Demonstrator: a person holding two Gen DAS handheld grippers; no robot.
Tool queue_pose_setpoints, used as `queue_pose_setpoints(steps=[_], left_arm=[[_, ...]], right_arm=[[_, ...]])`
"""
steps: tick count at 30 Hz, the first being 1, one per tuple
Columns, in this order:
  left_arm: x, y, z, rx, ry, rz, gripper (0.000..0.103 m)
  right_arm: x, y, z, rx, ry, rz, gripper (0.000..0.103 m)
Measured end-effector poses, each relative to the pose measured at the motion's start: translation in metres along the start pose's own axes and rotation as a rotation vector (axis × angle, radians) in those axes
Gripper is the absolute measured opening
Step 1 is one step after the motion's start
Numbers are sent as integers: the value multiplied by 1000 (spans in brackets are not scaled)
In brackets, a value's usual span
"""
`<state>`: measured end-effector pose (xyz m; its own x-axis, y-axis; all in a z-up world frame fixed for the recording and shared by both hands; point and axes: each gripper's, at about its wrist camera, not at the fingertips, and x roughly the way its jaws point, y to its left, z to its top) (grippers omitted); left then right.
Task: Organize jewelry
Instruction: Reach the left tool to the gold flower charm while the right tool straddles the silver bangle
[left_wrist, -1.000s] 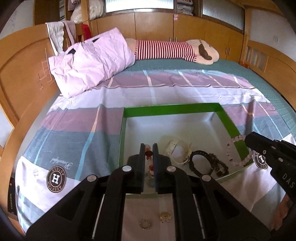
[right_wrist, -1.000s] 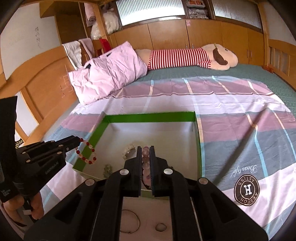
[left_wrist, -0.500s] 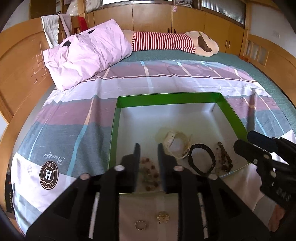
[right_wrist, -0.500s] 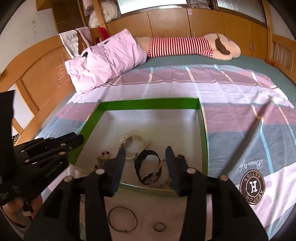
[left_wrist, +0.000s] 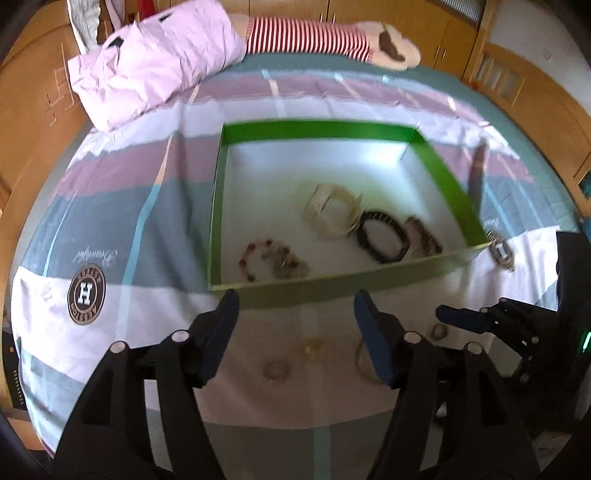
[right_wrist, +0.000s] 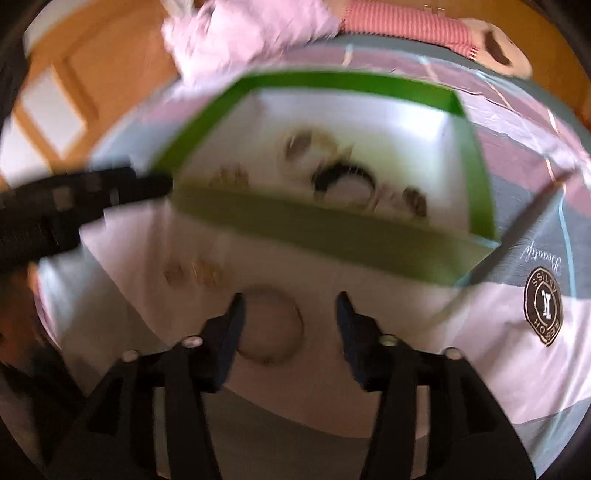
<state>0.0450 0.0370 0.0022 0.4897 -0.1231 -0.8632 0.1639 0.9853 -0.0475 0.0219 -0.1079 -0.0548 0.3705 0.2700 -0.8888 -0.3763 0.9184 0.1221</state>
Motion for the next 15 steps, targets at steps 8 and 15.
queue_pose_setpoints(steps=[8, 15], left_arm=[[29, 3, -9, -16, 123, 10, 70], [39, -11, -15, 36, 144, 10, 72]], right_arm=[[29, 26, -9, -80, 72, -49, 69], [25, 13, -4, -13, 70, -64, 60]])
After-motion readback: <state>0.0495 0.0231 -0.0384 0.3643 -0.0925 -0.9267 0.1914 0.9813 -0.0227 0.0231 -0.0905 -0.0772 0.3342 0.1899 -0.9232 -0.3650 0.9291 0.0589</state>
